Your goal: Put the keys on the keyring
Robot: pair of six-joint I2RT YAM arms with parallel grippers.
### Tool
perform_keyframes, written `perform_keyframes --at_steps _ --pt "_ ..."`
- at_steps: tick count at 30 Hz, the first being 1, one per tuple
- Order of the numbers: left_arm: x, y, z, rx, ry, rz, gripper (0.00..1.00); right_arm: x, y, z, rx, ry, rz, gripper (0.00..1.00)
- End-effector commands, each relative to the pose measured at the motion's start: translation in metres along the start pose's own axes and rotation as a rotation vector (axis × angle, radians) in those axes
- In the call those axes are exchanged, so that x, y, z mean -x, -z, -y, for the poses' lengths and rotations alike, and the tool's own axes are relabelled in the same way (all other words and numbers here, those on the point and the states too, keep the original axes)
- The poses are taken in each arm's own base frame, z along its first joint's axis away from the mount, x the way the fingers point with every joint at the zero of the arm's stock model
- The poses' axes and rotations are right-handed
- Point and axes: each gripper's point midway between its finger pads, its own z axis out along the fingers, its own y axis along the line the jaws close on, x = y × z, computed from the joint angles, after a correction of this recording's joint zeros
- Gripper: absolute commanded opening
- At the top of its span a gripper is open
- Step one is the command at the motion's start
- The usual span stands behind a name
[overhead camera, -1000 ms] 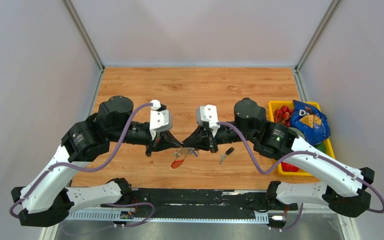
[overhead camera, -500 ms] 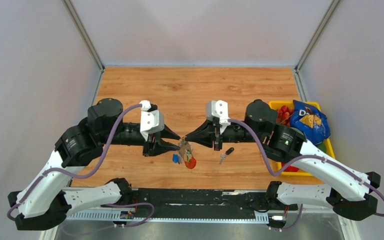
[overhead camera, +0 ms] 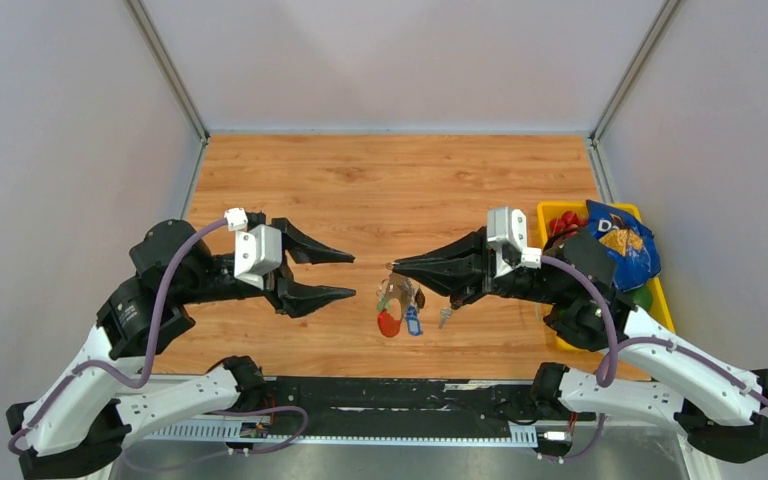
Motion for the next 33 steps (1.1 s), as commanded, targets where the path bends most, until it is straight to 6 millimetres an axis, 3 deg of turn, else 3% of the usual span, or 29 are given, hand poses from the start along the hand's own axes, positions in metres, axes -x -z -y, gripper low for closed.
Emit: perform_keyframes --at_steps 1,18,24,33 --pt "0.016 -0.009 -0.001 -0.014 -0.003 0.083 0.58 0.052 0.006 -0.011 0.036 0.057 0.242 0.0" --pt "0.037 -0.027 -0.002 -0.062 0.014 0.187 0.55 0.057 0.009 -0.023 0.103 0.07 0.427 0.0" --pt "0.041 -0.041 0.002 -0.128 0.032 0.207 0.39 0.059 0.004 -0.024 0.119 0.064 0.445 0.0" --pt "0.049 -0.043 0.006 -0.165 0.024 0.256 0.31 0.06 -0.002 -0.021 0.119 0.053 0.457 0.0"
